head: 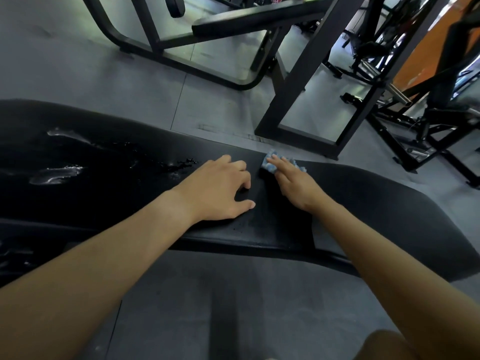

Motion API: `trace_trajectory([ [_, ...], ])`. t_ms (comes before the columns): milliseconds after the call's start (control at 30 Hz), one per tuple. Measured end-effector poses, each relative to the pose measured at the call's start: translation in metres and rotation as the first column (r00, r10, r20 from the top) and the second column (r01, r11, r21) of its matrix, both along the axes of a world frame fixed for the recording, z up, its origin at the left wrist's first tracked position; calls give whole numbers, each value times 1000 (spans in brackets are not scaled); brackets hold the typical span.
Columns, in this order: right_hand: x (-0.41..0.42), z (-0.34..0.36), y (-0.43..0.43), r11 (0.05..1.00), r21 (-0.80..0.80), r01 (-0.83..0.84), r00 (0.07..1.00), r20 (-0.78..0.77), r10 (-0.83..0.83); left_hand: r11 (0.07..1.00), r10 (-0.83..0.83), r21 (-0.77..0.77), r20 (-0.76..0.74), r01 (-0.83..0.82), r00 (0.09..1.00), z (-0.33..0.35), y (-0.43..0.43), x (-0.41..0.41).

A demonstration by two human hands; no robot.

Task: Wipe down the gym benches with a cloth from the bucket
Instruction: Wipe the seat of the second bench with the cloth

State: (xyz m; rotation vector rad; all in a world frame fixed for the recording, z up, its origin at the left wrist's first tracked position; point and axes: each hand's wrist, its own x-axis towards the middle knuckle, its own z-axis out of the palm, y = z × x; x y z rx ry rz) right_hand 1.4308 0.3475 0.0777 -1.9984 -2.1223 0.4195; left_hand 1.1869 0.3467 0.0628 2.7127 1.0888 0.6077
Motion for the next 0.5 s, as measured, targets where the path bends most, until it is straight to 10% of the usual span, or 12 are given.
trace_trajectory([
  [133, -14, -1, 34, 991, -22, 129, 991, 35, -128, 1000, -7, 7, -9, 7, 1000, -1, -2, -4],
  [500, -29, -3, -26, 976, -16, -217, 976, 2, 217, 1000, -21, -13, 27, 21, 999, -2, -6, -20],
])
